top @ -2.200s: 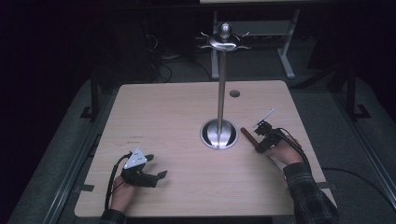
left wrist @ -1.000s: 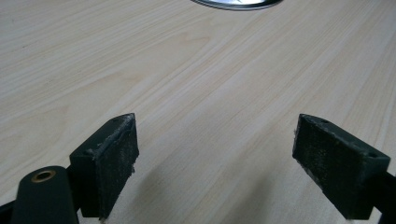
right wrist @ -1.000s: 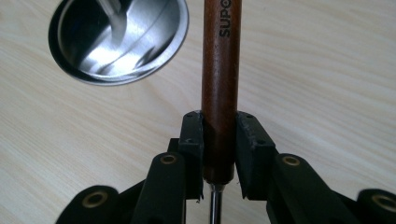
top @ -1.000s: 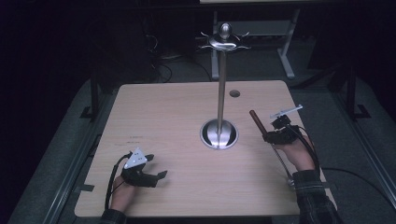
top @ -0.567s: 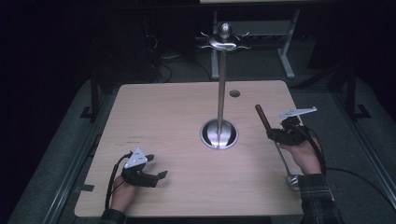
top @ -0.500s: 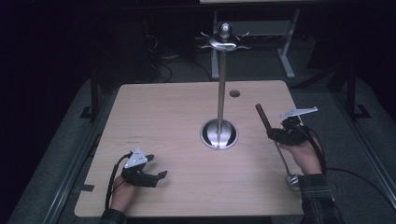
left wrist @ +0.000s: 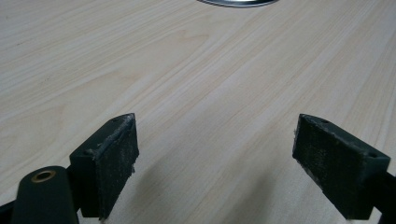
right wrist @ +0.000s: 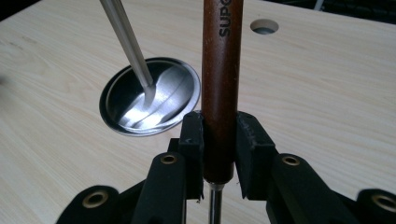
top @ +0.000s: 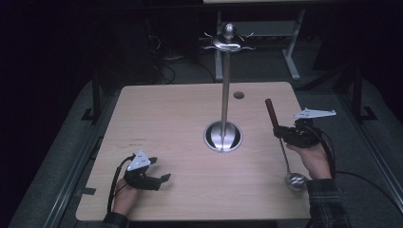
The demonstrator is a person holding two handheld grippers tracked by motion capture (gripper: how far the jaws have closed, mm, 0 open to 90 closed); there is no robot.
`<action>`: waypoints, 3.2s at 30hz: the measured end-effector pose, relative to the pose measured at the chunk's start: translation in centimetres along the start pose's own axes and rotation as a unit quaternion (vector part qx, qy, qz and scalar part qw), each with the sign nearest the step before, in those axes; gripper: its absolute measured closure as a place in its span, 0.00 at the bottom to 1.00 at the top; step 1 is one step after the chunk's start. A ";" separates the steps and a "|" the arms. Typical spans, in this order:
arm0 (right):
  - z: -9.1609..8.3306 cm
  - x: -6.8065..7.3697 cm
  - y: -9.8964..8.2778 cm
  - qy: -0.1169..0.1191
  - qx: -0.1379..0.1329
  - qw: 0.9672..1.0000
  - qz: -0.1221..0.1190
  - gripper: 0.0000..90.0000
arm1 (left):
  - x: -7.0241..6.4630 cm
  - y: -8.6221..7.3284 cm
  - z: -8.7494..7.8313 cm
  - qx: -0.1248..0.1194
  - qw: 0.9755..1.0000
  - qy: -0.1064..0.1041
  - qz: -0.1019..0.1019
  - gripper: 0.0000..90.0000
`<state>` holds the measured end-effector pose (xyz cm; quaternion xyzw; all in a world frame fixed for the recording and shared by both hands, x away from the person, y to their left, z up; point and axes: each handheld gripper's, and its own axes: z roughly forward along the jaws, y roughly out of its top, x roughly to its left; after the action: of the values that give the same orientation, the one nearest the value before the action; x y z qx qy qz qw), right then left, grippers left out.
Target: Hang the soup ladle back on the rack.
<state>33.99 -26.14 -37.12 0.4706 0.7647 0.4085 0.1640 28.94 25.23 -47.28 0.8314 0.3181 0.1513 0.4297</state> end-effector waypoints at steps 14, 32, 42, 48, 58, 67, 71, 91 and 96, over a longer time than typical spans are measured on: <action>-1.8 0.2 0.6 0.015 -0.057 0.998 0.004 0.82 | -0.1 0.0 0.0 -0.002 1.000 0.001 -0.001 0.16; -3.0 1.5 3.6 0.047 -0.118 0.992 -0.017 0.82 | -0.1 0.0 0.0 -0.002 1.000 0.003 -0.001 0.16; -4.1 2.7 6.6 0.064 -0.144 0.987 -0.040 0.82 | -0.1 0.0 0.0 -0.003 1.000 0.002 0.000 0.16; -4.5 3.2 8.1 0.079 -0.156 0.984 -0.046 0.82 | -0.1 0.0 -0.1 -0.003 1.000 0.003 0.000 0.16; -5.1 4.5 11.1 0.094 -0.168 0.979 -0.064 0.82 | 0.0 -0.1 -0.4 -0.016 1.000 0.001 -0.005 0.16; -5.2 5.4 13.1 0.102 -0.171 0.977 -0.075 0.82 | 0.0 -0.1 -0.5 -0.025 1.000 0.003 -0.004 0.16; -5.1 5.7 13.6 0.105 -0.170 0.976 -0.080 0.82 | 0.0 -0.1 -0.5 -0.025 1.000 0.003 -0.004 0.16; -3.7 6.3 14.5 0.114 -0.160 0.977 -0.084 0.82 | 0.0 -0.1 -0.4 -0.024 1.000 0.002 -0.003 0.16; -3.1 6.5 14.9 0.116 -0.157 0.977 -0.086 0.82 | 0.0 -0.1 -0.5 -0.024 1.000 0.002 -0.002 0.16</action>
<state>37.42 -18.73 -22.73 0.3212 0.7420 0.5600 0.1806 28.64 25.53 -47.09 0.8201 0.3170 0.1592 0.4489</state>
